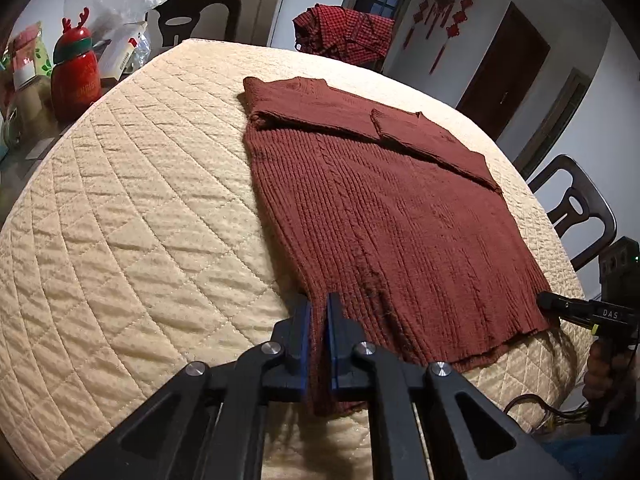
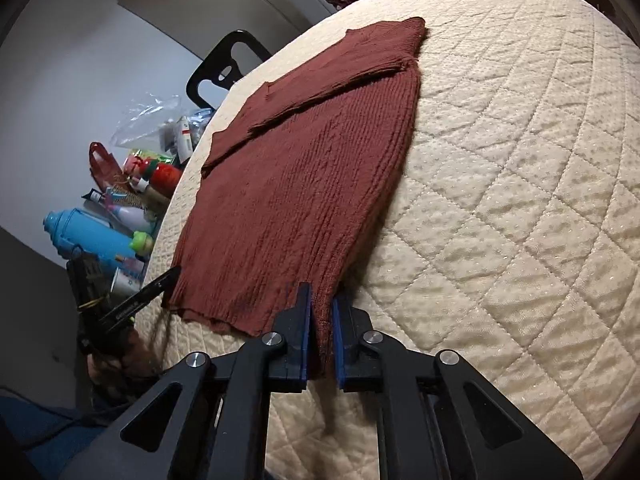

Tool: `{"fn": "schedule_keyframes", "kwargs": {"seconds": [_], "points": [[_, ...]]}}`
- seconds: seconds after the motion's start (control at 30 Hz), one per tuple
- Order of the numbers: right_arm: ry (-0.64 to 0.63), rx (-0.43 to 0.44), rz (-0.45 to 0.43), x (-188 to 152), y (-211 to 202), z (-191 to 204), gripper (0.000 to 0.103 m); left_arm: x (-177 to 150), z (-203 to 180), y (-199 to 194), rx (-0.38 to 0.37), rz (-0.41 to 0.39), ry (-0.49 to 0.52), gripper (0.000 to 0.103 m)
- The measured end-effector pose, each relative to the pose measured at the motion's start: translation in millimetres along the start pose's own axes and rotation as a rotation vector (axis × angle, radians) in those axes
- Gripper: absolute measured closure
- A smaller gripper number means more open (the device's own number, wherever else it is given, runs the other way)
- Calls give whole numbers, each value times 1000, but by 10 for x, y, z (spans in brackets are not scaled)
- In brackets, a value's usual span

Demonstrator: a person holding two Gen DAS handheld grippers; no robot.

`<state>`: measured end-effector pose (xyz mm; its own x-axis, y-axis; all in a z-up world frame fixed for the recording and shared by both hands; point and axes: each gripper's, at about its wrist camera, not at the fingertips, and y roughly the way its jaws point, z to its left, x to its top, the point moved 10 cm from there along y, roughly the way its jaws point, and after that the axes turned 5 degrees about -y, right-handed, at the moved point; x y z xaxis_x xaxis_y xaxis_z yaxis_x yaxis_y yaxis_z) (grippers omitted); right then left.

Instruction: Fold small clothes

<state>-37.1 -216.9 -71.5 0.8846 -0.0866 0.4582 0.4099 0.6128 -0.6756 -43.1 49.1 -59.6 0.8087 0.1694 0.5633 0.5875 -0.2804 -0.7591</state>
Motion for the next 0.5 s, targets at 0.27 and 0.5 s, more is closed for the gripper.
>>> {"fn": "schedule_keyframes", "kwargs": {"seconds": [0.27, 0.5], "points": [[22, -20, -77, 31, -389, -221, 97, 50, 191, -219, -50, -48, -55, 95], [51, -28, -49, -51, -301, -324, 97, -21, 249, -138, -72, -20, -91, 95]]}}
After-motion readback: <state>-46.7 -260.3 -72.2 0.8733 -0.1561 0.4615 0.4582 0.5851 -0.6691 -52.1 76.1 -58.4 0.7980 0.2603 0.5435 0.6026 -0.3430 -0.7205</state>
